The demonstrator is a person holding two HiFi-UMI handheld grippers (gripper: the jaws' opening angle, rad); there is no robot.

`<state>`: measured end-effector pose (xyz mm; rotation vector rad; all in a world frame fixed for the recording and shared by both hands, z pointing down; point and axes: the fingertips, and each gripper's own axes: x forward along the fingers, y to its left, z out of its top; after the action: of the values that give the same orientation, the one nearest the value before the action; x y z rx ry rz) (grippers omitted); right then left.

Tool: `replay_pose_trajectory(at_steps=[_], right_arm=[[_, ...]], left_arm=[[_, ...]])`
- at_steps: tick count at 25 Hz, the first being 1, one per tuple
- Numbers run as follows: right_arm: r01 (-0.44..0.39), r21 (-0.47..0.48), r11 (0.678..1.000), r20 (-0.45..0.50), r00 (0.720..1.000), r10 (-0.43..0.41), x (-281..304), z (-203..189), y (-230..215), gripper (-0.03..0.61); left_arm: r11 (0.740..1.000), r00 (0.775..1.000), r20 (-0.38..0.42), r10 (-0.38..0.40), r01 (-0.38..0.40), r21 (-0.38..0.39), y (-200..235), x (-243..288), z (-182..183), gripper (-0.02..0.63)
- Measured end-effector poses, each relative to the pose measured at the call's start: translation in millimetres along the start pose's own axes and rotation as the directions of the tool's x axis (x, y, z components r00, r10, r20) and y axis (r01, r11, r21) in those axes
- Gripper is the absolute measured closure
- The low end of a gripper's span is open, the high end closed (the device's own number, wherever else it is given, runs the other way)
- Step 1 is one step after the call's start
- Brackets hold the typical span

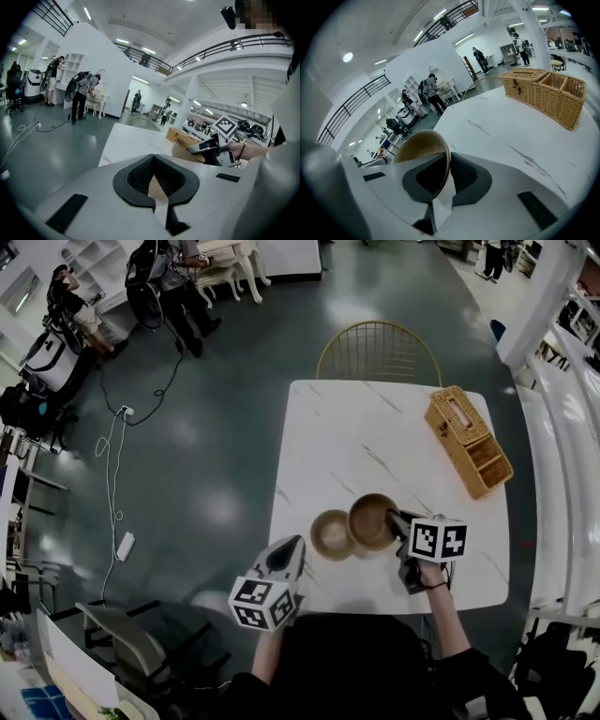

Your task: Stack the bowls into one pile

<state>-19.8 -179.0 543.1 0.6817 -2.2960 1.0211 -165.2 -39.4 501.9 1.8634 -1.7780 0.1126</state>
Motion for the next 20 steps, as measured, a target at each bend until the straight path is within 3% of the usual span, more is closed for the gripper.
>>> replay_pose_trajectory(at_steps=[9,20], right_arm=[[-0.094,-0.091,0.991,-0.095,0.992,0.085,34,-6,46,0.549],[-0.121,-0.186,0.975,-0.2,0.976,0.083,58,-22,64,0.549]], left_arm=[[0.999,0.999,0.007,0.039,-0.039,-0.032,15,-9,-2,0.6],[0.997,0.998,0.002,0.066,-0.066,-0.047,25,-14,-6,0.598]])
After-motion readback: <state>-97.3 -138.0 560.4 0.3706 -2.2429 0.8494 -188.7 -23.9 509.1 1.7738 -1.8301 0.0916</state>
